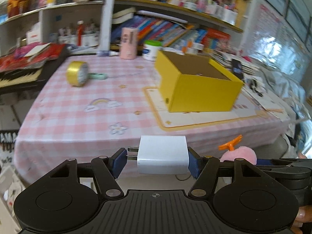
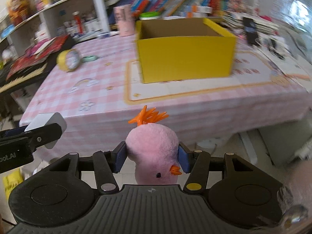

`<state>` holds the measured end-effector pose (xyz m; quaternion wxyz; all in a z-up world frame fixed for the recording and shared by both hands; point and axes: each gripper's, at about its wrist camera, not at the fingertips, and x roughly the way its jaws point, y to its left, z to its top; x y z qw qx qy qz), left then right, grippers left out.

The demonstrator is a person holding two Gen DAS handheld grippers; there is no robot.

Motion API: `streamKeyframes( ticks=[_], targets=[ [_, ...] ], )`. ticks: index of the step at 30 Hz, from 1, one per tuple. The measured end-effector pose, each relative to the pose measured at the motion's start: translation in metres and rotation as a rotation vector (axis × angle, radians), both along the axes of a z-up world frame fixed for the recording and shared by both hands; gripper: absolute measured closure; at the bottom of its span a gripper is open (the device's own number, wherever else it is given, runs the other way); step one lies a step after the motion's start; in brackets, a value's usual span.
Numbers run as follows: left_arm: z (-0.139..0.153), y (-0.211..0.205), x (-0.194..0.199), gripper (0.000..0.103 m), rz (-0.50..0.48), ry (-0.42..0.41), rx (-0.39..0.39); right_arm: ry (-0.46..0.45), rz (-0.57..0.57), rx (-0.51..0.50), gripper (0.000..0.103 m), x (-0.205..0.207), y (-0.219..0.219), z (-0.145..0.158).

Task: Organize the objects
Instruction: 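Carry the pink chick and white plug over the yellow box with both tools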

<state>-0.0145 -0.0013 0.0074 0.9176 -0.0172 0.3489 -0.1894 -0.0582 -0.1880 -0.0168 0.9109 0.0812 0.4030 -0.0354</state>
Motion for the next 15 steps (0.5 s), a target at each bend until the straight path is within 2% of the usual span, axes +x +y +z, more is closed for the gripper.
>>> streamKeyframes(
  ticks=[9, 15],
  targets=[
    [0.0, -0.045, 0.009, 0.039, -0.137, -0.007, 0.009, 0.009, -0.15, 0.017, 0.051, -0.016, -0.042, -0.001],
    [0.003, -0.061, 0.02, 0.039, -0.164, -0.02, 0.011, 0.001, -0.196, 0.018, 0.051, -0.012, -0.059, 0.001]
  ],
)
